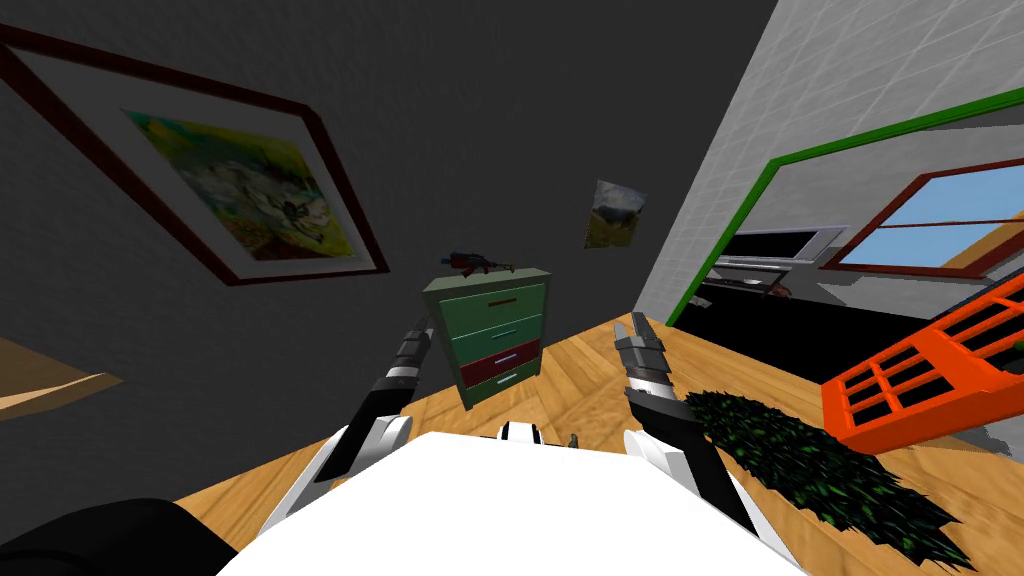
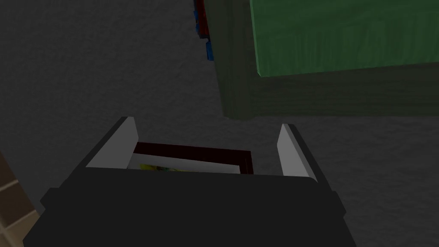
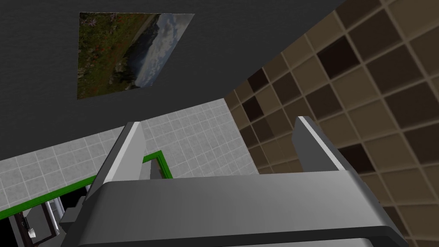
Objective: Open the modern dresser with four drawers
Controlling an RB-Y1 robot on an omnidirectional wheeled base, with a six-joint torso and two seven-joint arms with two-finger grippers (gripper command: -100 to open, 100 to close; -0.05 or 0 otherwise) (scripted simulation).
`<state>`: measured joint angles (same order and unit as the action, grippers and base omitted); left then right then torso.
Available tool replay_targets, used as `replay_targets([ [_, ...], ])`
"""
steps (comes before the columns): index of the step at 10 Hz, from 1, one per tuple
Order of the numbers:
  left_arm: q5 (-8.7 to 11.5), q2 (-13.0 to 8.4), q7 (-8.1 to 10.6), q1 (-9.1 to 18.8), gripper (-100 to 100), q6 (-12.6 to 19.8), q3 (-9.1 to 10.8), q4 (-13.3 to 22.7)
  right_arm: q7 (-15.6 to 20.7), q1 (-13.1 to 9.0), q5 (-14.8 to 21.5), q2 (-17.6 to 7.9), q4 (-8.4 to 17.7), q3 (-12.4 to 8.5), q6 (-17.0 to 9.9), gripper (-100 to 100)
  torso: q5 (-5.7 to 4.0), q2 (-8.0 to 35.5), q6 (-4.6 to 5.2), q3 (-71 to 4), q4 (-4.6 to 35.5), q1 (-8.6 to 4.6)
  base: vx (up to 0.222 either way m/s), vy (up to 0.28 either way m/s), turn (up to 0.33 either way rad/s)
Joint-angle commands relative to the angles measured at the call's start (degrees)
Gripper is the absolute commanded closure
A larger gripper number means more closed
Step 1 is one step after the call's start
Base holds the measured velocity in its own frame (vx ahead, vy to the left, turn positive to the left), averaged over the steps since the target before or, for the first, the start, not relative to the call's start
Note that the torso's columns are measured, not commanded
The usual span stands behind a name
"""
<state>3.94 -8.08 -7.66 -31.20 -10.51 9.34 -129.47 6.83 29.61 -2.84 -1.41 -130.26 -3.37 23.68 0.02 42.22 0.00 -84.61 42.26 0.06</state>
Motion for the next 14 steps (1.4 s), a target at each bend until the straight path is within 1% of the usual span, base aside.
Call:
replay_targets([
  [1, 0.8, 0.7, 0.08, 0.0, -100, 2.5, 0.63, 0.0, 0.0, 0.0, 0.0, 0.0, 0.0, 0.0, 0.0, 0, 0.00, 0.0, 0.00, 0.0, 0.0, -0.01, 0.125, -0.131, 0.046],
  [3, 1.5, 1.2, 0.18, -0.2, -100, 4.4, 1.17, -0.1, 0.0, 0.0, 0.0, 0.0, 0.0, 0.0, 0.0, 0, 0.02, 0.3, -0.01, 0.2, 0.1, 0.06, 0.066, -0.101, 0.057],
  [4, 1.5, 1.2, 0.18, -0.2, -100, 4.4, 1.17, -0.1, 0.0, 0.0, 0.0, 0.0, 0.0, 0.0, 0.0, 0, -0.01, 0.2, 0.00, 0.1, 0.1, -0.04, 0.100, -0.123, 0.019],
  [7, 2.6, 1.5, 0.34, -0.4, -100, 7.5, 2.01, -0.2, 0.0, 0.0, 0.0, 0.0, 0.0, 0.0, 0.0, 0, -0.04, -0.1, 0.00, 0.0, 0.0, -0.11, 0.126, -0.146, 0.053],
  [10, 3.7, 1.4, 0.51, -0.7, -100, 10.7, 2.88, -0.4, 0.0, 0.0, 0.0, 0.0, 0.0, 0.0, 0.0, 0, -0.01, 0.1, 0.00, 0.0, 0.0, 0.00, 0.116, -0.129, 0.046],
  [11, 3.7, 1.4, 0.51, -0.7, -100, 10.7, 2.88, -0.4, 0.0, 0.0, 0.0, 0.0, 0.0, 0.0, 0.0, 0, 0.07, 0.3, 0.00, 0.2, 0.1, 0.24, 0.049, -0.054, 0.025],
  [12, 3.7, 1.4, 0.51, -0.7, -100, 10.7, 2.88, -0.4, 0.0, 0.0, 0.0, 0.0, 0.0, 0.0, 0.0, 0, 0.06, 0.3, 0.00, 0.2, 0.1, 0.18, 0.032, -0.037, 0.019],
  [13, 4.0, 1.3, 0.57, -0.7, -100, 11.7, 3.16, -0.4, 0.0, 0.0, 0.0, 0.0, 0.0, 0.0, 0.0, 0, 0.02, 0.2, 0.00, 0.1, 0.1, 0.08, 0.070, -0.082, 0.040],
  [14, 4.0, 1.3, 0.57, -0.7, -100, 11.7, 3.16, -0.4, 0.0, 0.0, 0.0, 0.0, 0.0, 0.0, 0.0, 0, -0.04, 0.0, 0.00, 0.0, 0.0, -0.17, 0.057, -0.094, 0.051],
])
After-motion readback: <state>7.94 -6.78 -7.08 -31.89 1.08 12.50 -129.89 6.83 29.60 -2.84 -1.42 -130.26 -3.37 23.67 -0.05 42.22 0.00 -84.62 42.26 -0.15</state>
